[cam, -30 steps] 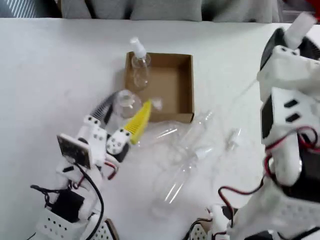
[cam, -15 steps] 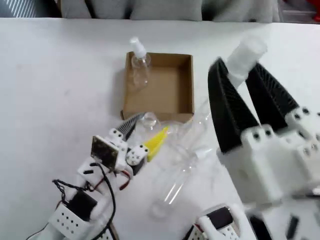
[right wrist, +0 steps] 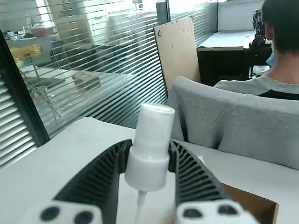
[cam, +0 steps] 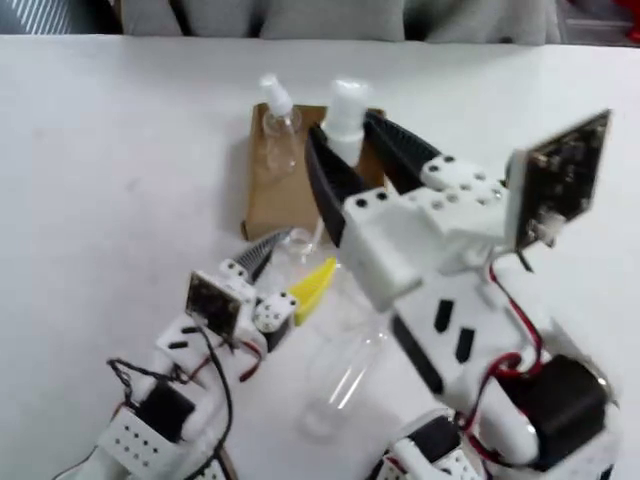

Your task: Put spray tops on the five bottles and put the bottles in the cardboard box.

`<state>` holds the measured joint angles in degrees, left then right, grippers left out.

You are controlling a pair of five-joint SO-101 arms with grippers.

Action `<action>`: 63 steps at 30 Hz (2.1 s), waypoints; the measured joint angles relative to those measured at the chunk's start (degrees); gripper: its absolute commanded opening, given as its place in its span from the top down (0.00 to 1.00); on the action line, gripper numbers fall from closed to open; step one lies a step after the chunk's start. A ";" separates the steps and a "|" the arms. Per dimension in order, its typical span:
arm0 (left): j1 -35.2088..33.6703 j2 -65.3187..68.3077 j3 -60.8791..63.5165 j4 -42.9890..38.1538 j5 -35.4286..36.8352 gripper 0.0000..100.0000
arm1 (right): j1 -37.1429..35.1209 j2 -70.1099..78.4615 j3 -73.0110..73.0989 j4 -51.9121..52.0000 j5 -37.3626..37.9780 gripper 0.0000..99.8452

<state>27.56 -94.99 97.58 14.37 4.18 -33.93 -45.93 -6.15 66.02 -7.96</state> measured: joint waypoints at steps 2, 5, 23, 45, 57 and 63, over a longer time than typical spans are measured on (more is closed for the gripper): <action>0.00 0.09 0.00 0.00 0.00 0.98 | 0.00 -1.14 4.75 -4.13 0.00 0.98; 0.00 0.00 0.00 0.00 0.00 0.98 | -0.35 -2.99 11.34 -10.55 0.18 0.98; 0.00 0.00 0.00 0.00 0.00 0.98 | 0.53 -6.95 26.99 -25.76 7.56 0.98; 0.00 0.00 0.00 0.00 0.00 0.98 | 3.78 -6.95 28.66 -26.20 7.56 0.98; 0.00 0.00 0.00 0.00 0.00 0.98 | 2.90 -9.23 28.66 -25.32 7.56 0.98; 0.00 0.00 0.00 0.00 0.00 0.98 | 2.81 -10.02 31.82 -24.26 7.56 0.98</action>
<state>27.56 -94.99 97.58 14.37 4.18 -31.12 -55.96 25.67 41.76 -0.40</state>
